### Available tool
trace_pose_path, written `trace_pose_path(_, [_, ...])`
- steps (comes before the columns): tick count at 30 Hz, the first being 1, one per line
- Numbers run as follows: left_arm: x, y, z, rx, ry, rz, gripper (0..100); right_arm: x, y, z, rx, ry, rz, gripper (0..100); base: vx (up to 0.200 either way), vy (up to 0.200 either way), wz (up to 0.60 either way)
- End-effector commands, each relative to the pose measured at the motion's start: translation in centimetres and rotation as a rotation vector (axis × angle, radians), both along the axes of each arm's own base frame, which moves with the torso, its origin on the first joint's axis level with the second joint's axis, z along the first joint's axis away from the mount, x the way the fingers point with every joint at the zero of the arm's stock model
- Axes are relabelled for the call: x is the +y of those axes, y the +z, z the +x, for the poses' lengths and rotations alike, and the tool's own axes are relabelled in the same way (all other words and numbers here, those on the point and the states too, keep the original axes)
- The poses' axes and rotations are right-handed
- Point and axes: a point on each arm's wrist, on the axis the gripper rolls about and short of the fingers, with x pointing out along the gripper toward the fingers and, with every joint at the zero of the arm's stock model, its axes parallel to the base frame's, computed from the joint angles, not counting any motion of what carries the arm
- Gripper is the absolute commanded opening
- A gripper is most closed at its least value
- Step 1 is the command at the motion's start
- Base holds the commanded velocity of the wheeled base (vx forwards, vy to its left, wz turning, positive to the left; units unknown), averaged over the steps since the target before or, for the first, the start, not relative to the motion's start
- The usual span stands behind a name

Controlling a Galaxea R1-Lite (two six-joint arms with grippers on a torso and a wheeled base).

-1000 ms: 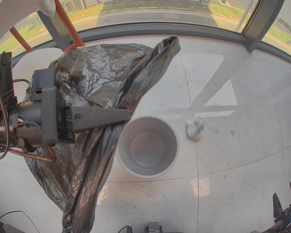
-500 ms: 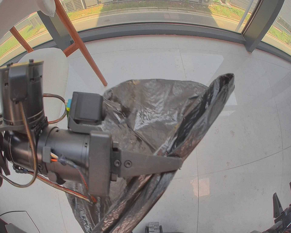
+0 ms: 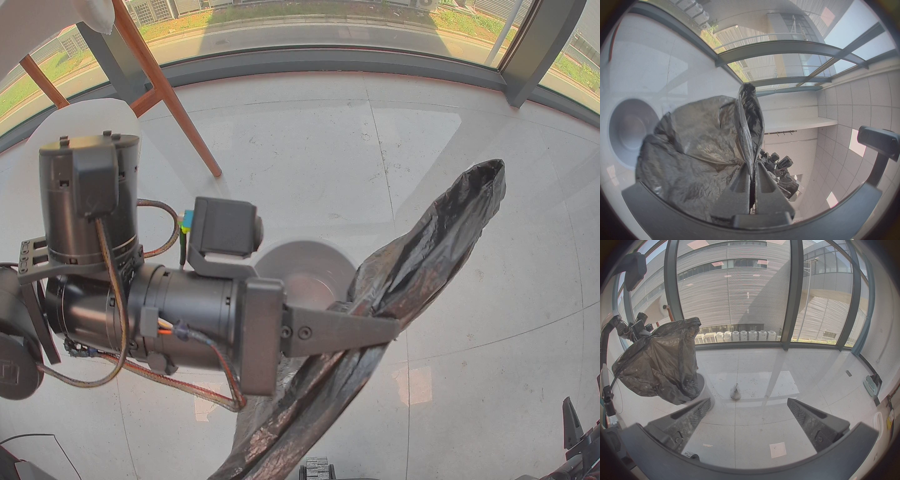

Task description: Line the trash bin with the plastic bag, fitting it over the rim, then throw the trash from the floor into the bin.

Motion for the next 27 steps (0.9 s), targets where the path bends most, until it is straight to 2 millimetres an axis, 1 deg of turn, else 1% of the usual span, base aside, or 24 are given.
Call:
trace_pose_path(1, [0.8, -0.9, 1.4, -0.03, 0.02, 0.006, 0, 0.0, -0.5, 0.0, 0.0, 0.0, 0.0, 100, 0.0, 0.0, 0.0])
trace_pose_path(4, [1.6, -1.3, 2.0, -0.042, 0.021, 0.012, 0, 0.0, -0.5, 0.0, 0.0, -0.001, 0.0, 100, 0.0, 0.0, 0.0])
trace_pose_path(7, [1.9, -1.6, 1.9, -0.037, 0.025, 0.018, 0, 0.0, -0.5, 0.0, 0.001, -0.001, 0.0, 100, 0.0, 0.0, 0.0])
trace_pose_path(10, [2.0, -1.5, 1.9, -0.04, 0.028, 0.015, 0, 0.0, -0.5, 0.0, 0.001, 0.0, 0.0, 100, 0.0, 0.0, 0.0])
trace_pose_path(13, [2.8, -1.2, 2.6, -0.067, 0.066, 0.008, 0, 0.0, -0.5, 0.0, 0.001, -0.001, 0.0, 100, 0.0, 0.0, 0.0])
trace_pose_path(17, [3.1, -1.0, 3.0, -0.121, 0.084, 0.013, 0, 0.0, -0.5, 0.0, 0.001, -0.001, 0.0, 100, 0.0, 0.0, 0.0])
trace_pose_path(19, [3.0, -1.1, 3.2, -0.146, 0.108, 0.024, 0, 0.0, -0.5, 0.0, 0.003, 0.0, 0.0, 100, 0.0, 0.0, 0.0])
trace_pose_path(22, [2.8, -1.9, 3.5, -0.184, 0.186, 0.072, 0, 0.0, -0.5, 0.0, 0.001, -0.001, 0.0, 100, 0.0, 0.0, 0.0])
trace_pose_path(24, [2.1, -3.0, 4.5, -0.233, 0.209, 0.127, 0, 0.0, -0.5, 0.0, 0.001, -0.001, 0.0, 100, 0.0, 0.0, 0.0])
trace_pose_path(27, [1.3, -3.9, 5.8, -0.298, 0.206, 0.152, 0, 0.0, -0.5, 0.0, 0.003, -0.001, 0.0, 100, 0.0, 0.0, 0.0])
